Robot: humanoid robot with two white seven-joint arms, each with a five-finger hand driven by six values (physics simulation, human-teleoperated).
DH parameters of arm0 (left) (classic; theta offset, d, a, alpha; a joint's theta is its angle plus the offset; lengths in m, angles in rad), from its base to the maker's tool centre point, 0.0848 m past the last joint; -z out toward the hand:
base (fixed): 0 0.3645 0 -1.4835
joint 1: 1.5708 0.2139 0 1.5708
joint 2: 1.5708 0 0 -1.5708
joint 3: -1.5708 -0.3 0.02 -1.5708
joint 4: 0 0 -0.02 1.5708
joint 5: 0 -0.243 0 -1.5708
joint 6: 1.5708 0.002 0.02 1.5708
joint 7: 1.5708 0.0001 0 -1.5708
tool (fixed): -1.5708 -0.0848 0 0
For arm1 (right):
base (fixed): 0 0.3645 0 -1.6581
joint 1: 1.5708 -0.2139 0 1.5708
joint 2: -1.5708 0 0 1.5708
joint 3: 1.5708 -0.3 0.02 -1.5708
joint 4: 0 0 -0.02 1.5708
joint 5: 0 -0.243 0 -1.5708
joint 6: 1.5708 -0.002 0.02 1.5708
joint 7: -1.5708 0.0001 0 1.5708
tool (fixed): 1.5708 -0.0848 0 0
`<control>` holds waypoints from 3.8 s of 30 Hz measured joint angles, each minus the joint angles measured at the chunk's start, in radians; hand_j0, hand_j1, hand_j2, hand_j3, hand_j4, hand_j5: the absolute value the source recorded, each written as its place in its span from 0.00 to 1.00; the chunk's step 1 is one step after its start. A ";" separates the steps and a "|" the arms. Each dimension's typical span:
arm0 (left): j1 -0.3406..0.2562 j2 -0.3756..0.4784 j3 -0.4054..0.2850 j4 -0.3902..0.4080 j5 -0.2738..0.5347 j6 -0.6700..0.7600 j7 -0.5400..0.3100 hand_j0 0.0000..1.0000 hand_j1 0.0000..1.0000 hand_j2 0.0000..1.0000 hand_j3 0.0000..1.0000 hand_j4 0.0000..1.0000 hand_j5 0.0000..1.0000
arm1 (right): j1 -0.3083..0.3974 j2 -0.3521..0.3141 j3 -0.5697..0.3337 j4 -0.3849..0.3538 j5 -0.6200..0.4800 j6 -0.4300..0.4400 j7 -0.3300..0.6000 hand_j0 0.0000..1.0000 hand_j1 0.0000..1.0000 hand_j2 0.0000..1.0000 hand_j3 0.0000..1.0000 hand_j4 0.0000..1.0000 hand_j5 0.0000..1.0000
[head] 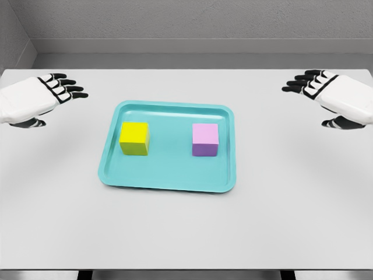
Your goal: Push two cubes
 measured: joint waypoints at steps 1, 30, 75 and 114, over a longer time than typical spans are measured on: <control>0.000 0.000 0.000 0.000 -0.001 0.000 -0.001 1.00 1.00 1.00 1.00 1.00 1.00 | -0.006 0.001 0.000 0.000 0.002 0.000 0.001 1.00 1.00 1.00 1.00 1.00 1.00; -0.230 -0.142 -0.287 0.164 -0.085 -0.001 -0.131 0.74 0.74 0.74 0.74 0.74 0.74 | -0.407 -0.133 0.670 0.157 0.073 0.000 0.001 0.69 0.69 0.69 0.69 0.69 0.69; -0.262 -0.185 -0.390 0.089 -0.082 -0.001 -0.168 0.76 0.76 0.76 0.76 0.76 0.76 | -0.471 0.150 0.784 0.302 0.160 0.001 0.010 0.66 0.66 0.66 0.66 0.66 0.66; -0.265 -0.230 -0.390 0.032 -0.081 -0.001 -0.191 0.74 0.74 0.74 0.74 0.74 0.74 | -0.546 0.227 0.858 0.392 0.205 0.001 0.009 0.66 0.66 0.66 0.66 0.66 0.66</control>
